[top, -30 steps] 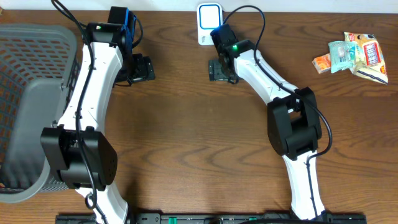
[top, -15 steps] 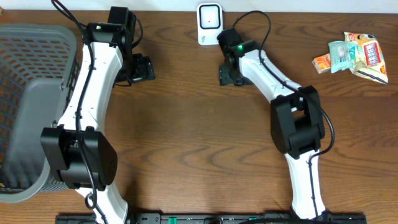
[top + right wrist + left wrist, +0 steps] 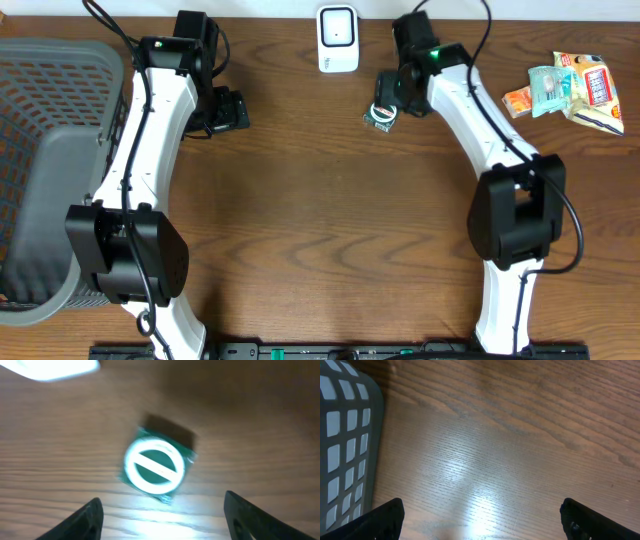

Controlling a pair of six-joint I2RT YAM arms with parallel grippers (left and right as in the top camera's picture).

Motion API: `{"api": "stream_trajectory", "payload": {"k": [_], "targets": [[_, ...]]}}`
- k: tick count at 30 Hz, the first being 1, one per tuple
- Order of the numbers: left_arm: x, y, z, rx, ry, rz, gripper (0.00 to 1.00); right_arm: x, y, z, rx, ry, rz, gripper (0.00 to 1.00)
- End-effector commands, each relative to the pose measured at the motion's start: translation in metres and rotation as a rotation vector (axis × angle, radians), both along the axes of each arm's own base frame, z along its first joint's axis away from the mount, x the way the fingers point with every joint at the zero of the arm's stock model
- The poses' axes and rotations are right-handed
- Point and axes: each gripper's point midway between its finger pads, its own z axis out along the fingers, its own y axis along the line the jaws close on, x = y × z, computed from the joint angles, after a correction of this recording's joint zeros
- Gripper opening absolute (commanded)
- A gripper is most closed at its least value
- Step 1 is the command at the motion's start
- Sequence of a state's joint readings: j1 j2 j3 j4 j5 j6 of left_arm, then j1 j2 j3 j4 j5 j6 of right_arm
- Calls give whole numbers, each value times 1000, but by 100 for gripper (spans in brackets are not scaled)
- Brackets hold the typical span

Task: Scan the item barcode
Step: 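Reach the right gripper to the dark green tin and grasp it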

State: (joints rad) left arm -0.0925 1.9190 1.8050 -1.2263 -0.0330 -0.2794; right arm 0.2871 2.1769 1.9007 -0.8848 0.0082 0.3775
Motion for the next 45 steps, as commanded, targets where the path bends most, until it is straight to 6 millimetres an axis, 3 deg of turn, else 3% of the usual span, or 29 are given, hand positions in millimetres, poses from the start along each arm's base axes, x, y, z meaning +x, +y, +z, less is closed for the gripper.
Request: {"api": "stream_trajectory", "payload": {"k": [1, 5, 10, 14, 16, 19, 24, 29, 34, 38, 45], "targets": [[-3, 4, -2, 16, 12, -12, 98, 4, 23, 12, 99, -35, 56, 78], [-3, 4, -2, 16, 12, -12, 98, 19, 31, 15, 91, -107, 108, 89], [-3, 4, -2, 16, 11, -12, 98, 29, 31, 7, -60, -179, 349, 99], [-3, 4, -2, 16, 12, -12, 98, 30, 25, -10, -143, -170, 482, 99], [-3, 4, -2, 16, 12, -12, 98, 34, 21, -21, -176, -167, 522, 94], [-3, 4, -2, 16, 12, -12, 98, 36, 23, -38, -174, -160, 576, 99], [-3, 4, -2, 16, 12, -12, 98, 32, 28, -64, -190, -135, 700, 99], [-3, 4, -2, 16, 11, -12, 98, 21, 25, -76, -209, -86, 760, 99], [-3, 4, -2, 16, 12, -12, 98, 12, 24, -80, -198, -45, 767, 99], [-3, 4, -2, 16, 12, -12, 98, -5, 35, -82, -103, -1, 794, 97], [-3, 4, -2, 16, 12, -12, 98, -26, 37, -80, -21, 112, 617, 90]]}}
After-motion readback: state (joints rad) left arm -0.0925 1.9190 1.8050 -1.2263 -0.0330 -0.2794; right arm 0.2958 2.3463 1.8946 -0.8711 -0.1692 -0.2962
